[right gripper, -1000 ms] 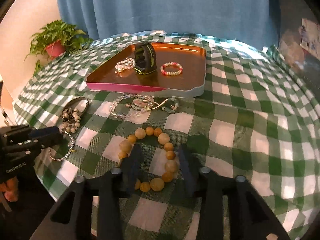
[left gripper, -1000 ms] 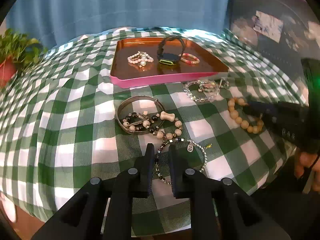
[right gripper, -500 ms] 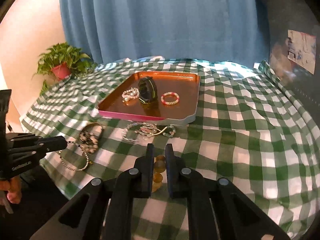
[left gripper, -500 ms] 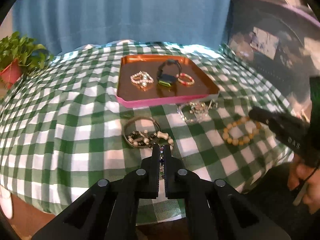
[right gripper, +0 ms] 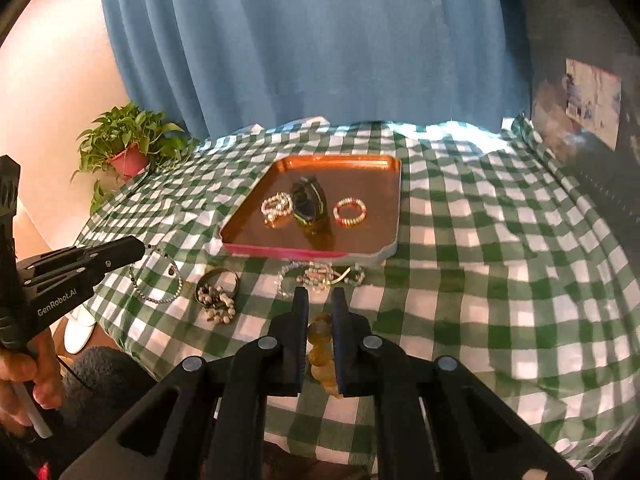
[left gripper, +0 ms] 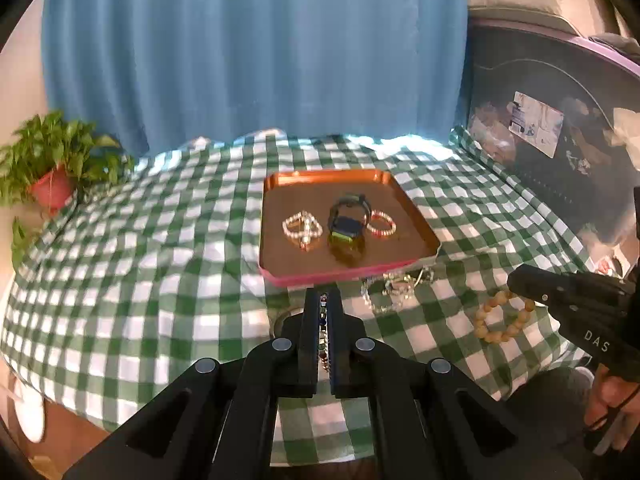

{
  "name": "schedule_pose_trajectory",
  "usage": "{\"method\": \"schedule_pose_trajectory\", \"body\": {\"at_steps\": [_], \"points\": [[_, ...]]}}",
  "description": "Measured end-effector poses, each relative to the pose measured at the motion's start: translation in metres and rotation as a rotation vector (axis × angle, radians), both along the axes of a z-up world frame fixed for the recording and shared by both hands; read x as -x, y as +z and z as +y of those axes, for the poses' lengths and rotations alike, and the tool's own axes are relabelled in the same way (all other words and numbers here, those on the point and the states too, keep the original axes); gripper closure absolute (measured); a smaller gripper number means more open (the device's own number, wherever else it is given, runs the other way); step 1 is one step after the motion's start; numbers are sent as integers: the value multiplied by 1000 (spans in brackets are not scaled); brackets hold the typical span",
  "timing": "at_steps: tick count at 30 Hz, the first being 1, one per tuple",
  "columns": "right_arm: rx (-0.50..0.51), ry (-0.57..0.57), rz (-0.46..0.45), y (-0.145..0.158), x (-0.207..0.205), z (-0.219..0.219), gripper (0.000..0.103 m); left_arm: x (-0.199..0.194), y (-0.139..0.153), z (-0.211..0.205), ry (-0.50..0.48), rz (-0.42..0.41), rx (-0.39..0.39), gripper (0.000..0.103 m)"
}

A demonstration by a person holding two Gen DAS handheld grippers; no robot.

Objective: Organize jewelry
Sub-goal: 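Lift the silver bangle with the left gripper while the right lifts the wooden bracelet, then carry the silver bangle and wooden bracelet over the orange tray with both grippers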

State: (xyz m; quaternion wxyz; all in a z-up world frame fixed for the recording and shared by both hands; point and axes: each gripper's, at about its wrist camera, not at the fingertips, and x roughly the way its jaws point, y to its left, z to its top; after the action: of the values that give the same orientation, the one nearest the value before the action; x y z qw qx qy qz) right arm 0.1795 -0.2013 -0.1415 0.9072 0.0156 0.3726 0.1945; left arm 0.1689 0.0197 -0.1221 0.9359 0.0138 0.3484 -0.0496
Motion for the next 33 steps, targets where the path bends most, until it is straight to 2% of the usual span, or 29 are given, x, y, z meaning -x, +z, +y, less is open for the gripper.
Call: {"method": "schedule_pose_trajectory", "body": {"at_steps": [9,14,21,23,27,33], "points": [[-4,14,-62,51,-9,12,93,-8,40,-1,-27,-59,32,100],[-18,30,-113,87,-20,21,93,-23,68,9,-59,-79,151,100],[-17,66,-183,126,-38,33,93,-49,99,27,-89,-126,219,100],[-16,72,-193,130,-44,34,93,-57,101,32,-104,-129,257,100],[-11,80,-191,126,-60,38,93,-76,94,37,-118,-122,279,100],[-9,94,-142,96,-91,47,93,-110,57,35,-122,-66,277,100]]}}
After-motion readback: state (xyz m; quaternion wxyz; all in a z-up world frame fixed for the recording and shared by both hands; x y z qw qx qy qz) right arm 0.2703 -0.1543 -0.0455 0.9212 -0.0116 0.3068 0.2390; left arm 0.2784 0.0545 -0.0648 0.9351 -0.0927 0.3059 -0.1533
